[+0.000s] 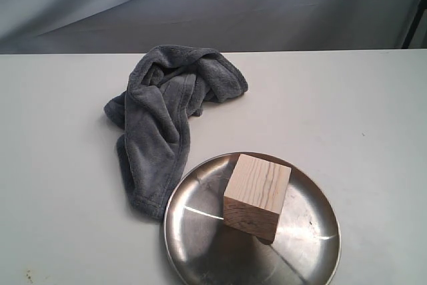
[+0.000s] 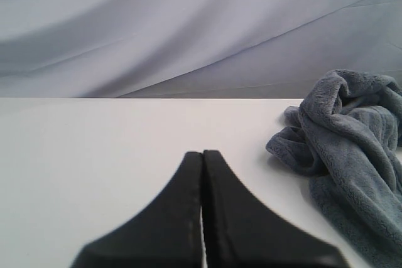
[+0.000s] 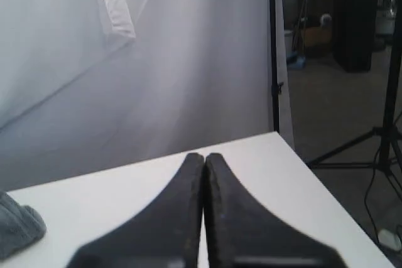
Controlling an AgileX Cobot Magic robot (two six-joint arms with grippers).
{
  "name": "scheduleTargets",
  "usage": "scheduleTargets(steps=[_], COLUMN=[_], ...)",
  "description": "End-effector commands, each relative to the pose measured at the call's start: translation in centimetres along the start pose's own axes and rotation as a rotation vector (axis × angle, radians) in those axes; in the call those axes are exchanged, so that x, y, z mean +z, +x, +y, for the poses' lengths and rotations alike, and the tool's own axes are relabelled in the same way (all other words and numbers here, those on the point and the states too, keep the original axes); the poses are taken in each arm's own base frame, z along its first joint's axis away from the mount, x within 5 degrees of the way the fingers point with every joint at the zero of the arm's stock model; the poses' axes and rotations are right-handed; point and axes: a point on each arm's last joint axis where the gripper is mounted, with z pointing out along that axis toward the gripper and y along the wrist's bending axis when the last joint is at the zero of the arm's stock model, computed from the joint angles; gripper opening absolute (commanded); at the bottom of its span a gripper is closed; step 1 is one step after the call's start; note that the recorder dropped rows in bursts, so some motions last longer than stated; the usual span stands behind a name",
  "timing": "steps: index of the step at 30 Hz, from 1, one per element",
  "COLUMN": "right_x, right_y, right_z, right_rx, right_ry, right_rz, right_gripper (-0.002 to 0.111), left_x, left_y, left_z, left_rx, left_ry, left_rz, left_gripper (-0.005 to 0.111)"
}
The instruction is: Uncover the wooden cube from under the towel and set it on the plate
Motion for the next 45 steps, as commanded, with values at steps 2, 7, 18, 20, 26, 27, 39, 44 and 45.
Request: scheduleTargets(steps=[2, 7, 18, 20, 26, 27, 39, 44, 45], right_x=[-2.9, -4.8, -4.6, -4.4, -4.0, -4.0, -2.1, -1.0, -0.7], right_y=[0.3, 0.7, 1.4, 1.5, 1.8, 1.8, 4.2, 6.9, 7.6], right_z=[-0.2, -0.5, -0.6, -0.6, -0.6, -0.6, -0.4, -0.6, -0.7], right_rx=[0.015, -0.013, -0.009, -0.02, -0.023, -0.023, -0.032, -0.083, -0.113], right_ry=[0.0, 0.004, 0.011, 0.012, 0.002, 0.002, -0.051, -0.059, -0.056], right_rz=[-0.085, -0.124, -0.082, -0.096, -0.124, -0.122, -0.243, -0.237, -0.221], right_gripper=[0.0, 0.0, 0.0, 0.0, 0.0, 0.0, 0.0, 0.0, 0.0], left_x=[0.0, 0.0, 0.0, 0.0, 0.0, 0.0, 0.0, 0.0, 0.0], left_y=[0.1, 0.1, 0.0, 0.0, 0.0, 0.0, 0.0, 0.0, 0.0], left_z=[0.0, 0.0, 0.0, 0.0, 0.0, 0.0, 0.0, 0.0, 0.0], left_rx=[0.003, 0.003, 0.002, 0.002, 0.002, 0.002, 0.002, 0.002, 0.002], left_ry=[-0.002, -0.002, -0.001, -0.001, -0.001, -0.001, -0.001, -0.001, -0.001], left_rz=[-0.005, -0.005, -0.009, -0.009, -0.009, -0.009, -0.009, -0.009, -0.009], left_gripper=[0.0, 0.0, 0.0, 0.0, 0.0, 0.0, 0.0, 0.0, 0.0])
